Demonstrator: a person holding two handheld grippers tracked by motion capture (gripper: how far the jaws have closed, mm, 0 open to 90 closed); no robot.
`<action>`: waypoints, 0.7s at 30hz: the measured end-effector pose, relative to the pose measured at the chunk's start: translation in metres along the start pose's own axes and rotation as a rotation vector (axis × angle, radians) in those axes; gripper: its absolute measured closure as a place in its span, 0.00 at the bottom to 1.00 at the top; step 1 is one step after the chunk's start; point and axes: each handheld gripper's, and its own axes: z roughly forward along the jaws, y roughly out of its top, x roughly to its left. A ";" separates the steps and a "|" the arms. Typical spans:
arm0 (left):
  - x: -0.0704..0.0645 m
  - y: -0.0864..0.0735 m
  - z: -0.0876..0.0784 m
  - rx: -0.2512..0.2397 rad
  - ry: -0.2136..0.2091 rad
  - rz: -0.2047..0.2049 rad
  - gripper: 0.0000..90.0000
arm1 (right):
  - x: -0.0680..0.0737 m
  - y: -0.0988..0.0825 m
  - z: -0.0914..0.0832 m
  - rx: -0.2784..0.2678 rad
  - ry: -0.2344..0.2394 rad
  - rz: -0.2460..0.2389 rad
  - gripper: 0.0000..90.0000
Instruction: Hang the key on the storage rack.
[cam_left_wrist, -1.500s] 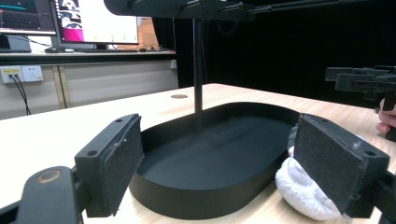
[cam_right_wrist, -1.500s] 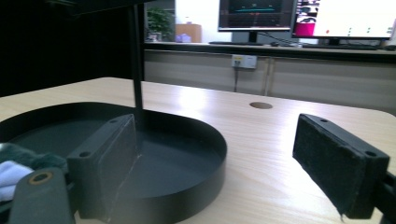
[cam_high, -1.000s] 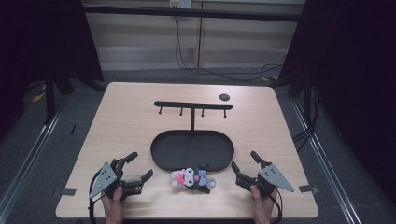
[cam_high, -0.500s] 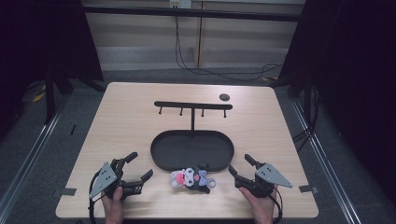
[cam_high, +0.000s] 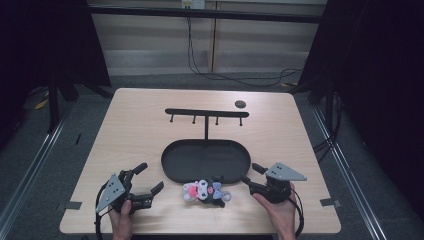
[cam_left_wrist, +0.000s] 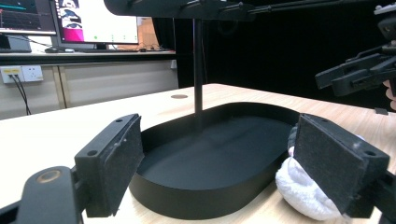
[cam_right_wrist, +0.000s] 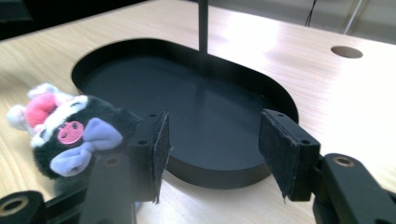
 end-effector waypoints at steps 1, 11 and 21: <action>0.000 0.000 0.000 0.000 0.000 0.000 0.17 | -0.001 0.002 0.001 0.008 0.024 0.001 0.48; 0.000 0.000 0.000 -0.001 0.000 -0.001 0.17 | 0.000 0.025 0.012 0.170 0.110 -0.056 0.46; 0.000 0.000 0.000 0.000 0.000 0.000 0.17 | 0.003 0.052 0.017 0.337 0.240 -0.084 0.54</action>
